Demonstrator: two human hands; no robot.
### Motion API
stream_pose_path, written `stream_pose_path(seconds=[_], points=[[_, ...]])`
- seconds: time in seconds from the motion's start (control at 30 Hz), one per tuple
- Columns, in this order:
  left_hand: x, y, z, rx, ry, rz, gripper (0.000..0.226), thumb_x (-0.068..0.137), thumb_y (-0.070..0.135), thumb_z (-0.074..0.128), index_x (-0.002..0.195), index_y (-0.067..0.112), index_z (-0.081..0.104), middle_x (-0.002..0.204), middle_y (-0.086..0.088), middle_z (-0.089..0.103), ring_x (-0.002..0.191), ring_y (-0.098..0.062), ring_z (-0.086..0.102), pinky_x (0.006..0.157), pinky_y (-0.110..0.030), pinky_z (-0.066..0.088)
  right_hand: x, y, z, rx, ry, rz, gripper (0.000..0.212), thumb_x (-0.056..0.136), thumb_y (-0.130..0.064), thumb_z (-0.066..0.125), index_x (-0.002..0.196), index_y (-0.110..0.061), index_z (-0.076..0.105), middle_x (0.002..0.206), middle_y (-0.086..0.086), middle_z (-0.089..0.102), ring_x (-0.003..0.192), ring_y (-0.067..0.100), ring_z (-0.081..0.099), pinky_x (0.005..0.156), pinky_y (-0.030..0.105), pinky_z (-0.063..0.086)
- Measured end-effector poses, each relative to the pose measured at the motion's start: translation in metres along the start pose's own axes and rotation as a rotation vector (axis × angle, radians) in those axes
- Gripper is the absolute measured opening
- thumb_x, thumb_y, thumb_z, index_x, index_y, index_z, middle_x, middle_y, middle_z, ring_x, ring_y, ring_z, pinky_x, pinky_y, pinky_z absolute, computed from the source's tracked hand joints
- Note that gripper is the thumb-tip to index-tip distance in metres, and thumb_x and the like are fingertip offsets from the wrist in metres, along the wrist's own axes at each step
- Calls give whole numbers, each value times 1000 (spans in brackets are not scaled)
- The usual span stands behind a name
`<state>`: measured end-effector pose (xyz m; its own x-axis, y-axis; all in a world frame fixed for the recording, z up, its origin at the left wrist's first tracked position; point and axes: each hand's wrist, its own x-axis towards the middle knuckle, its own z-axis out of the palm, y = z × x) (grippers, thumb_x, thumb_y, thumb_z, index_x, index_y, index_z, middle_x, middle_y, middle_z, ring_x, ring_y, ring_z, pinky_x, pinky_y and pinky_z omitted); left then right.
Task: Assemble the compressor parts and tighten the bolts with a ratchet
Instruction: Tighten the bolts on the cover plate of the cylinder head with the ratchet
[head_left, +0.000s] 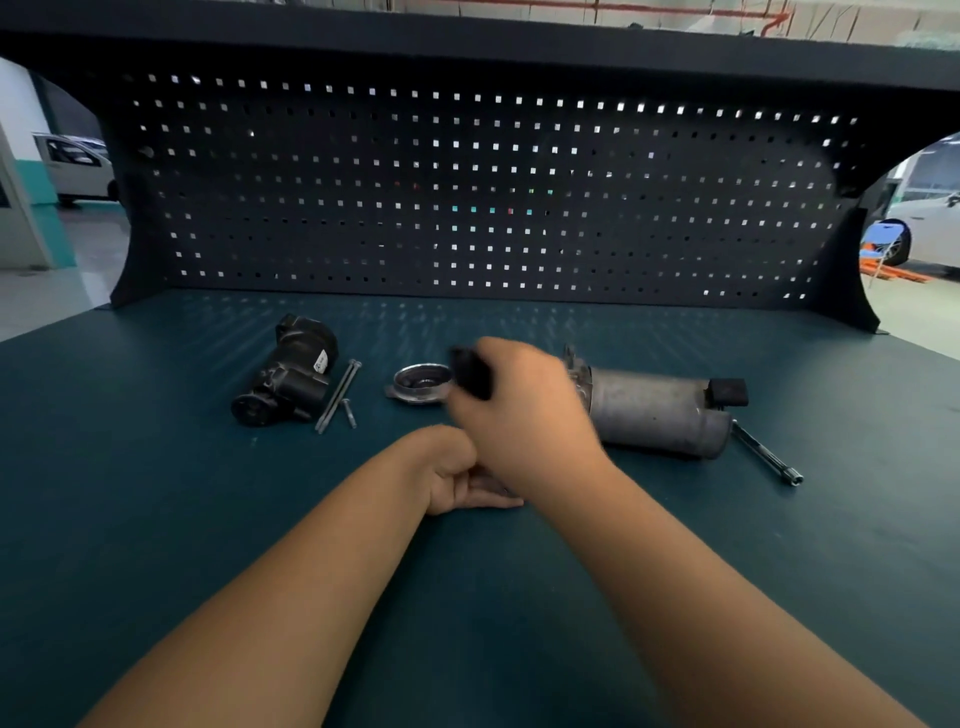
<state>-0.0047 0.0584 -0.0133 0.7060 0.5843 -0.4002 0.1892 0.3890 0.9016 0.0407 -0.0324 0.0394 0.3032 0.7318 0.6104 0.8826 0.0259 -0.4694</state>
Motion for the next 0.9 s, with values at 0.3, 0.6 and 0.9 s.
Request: stream_pose_path(seconds=[0.3,0.6,0.9], points=[[2,4,-10,25,-167,-183,28,100,13,35,94,-3,57,77,-19,71,92,-34,63,58,-34,58,-56,69,-25,1211,386,927,7,89,-1,55,82,-4,55,72,15,59,45,20,61,47,27,54],[-2,6,-1,22,-81,-207,26,97,13,44,82,-6,56,100,-25,67,115,-35,55,84,-34,49,-42,52,-25,702,325,615,12,90,-17,59,88,-12,48,79,8,62,56,16,62,54,32,53],[-3,0,5,-51,133,133,45,103,20,12,71,18,43,32,5,52,31,-1,54,33,-14,43,-1,-3,15,-20,-144,20,24,92,-36,56,87,-18,40,93,0,42,89,23,48,69,30,32]])
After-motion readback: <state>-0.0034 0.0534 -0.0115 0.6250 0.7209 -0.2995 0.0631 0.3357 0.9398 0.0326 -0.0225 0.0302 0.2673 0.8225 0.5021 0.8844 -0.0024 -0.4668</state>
